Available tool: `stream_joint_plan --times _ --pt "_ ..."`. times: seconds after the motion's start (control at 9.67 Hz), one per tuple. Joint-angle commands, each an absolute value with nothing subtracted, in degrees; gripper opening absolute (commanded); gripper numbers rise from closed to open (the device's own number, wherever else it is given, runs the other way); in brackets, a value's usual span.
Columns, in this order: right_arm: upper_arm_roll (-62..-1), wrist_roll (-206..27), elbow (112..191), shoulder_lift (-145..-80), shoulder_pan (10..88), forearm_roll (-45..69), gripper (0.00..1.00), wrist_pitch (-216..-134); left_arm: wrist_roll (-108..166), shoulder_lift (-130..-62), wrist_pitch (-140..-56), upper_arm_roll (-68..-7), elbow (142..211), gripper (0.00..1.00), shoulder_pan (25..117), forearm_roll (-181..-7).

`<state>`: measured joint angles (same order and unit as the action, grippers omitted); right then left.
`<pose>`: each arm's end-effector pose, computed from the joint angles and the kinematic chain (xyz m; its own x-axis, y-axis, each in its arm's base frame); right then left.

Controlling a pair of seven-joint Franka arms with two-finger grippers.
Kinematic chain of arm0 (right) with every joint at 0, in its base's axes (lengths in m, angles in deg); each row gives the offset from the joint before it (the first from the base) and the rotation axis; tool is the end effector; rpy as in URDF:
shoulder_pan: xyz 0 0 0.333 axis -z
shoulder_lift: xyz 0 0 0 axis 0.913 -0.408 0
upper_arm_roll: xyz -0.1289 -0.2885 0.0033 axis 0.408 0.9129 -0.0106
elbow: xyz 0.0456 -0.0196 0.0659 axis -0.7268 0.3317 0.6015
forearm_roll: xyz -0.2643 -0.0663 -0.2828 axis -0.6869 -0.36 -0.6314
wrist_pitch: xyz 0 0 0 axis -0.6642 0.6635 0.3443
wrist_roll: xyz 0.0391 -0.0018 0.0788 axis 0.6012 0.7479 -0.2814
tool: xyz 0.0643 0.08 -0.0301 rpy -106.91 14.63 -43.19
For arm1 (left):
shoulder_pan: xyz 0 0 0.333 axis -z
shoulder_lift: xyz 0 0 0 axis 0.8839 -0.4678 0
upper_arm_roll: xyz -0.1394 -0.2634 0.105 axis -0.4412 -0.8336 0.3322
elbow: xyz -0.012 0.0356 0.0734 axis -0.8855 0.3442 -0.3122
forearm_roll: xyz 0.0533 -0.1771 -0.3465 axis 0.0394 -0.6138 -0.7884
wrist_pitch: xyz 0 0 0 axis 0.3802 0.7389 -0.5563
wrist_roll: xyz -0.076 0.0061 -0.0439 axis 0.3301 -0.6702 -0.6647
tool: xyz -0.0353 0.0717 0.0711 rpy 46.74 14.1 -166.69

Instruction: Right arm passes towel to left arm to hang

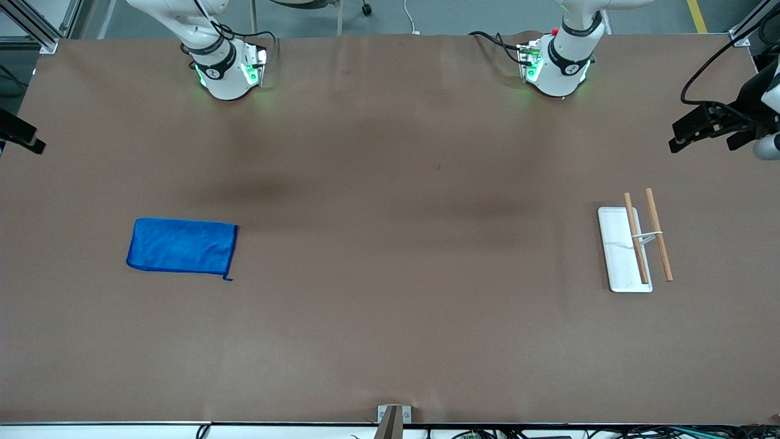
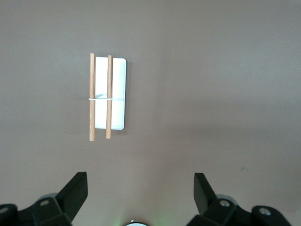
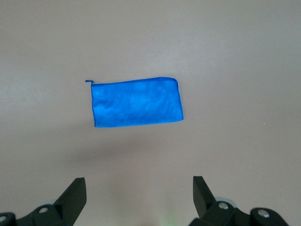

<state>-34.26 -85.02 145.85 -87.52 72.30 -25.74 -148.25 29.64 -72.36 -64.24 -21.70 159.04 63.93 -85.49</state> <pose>0.5335 -0.0883 0.6166 0.9885 -0.1448 -0.0430 -0.1441 -0.9894 0.0193 0.5495 -0.0413 0.6576 0.9986 0.0437 -0.0282 0.0440 -0.9990 0.0107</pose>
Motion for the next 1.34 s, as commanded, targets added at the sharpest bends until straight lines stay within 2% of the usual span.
stream_joint_plan --times 0.0,0.21,0.41,0.62,0.93,1.24 --pt "-34.7 -86.0 155.6 -90.1 71.6 -25.7 1.0 -157.4 30.3 -73.8 -63.5 -22.1 158.4 0.99 63.8 -85.9" --pt "-34.8 -86.3 164.2 -93.2 70.4 -26.6 1.0 -170.2 30.1 -72.3 -66.8 -22.1 159.3 0.95 63.8 -87.2" --pt "-34.8 -86.3 170.2 -97.7 70.3 -27.1 1.0 -182.2 28.0 -71.7 -68.1 -22.1 160.3 0.97 63.6 -87.1" --pt "-34.8 -88.1 178.6 -100.9 70.4 -28.0 1.0 -198.0 25.3 -69.6 -67.5 -22.0 162.1 1.0 63.5 -87.2" --pt "-34.8 -89.1 180.4 -108.6 70.6 -28.3 1.0 -208.1 22.1 -70.0 -67.6 -22.2 162.3 1.0 63.7 -86.5" --pt "-34.7 -91.6 182.4 -113.2 71.9 -28.2 0.98 -216.3 20.6 -70.2 -67.6 -22.3 162.5 1.0 63.9 -86.4"
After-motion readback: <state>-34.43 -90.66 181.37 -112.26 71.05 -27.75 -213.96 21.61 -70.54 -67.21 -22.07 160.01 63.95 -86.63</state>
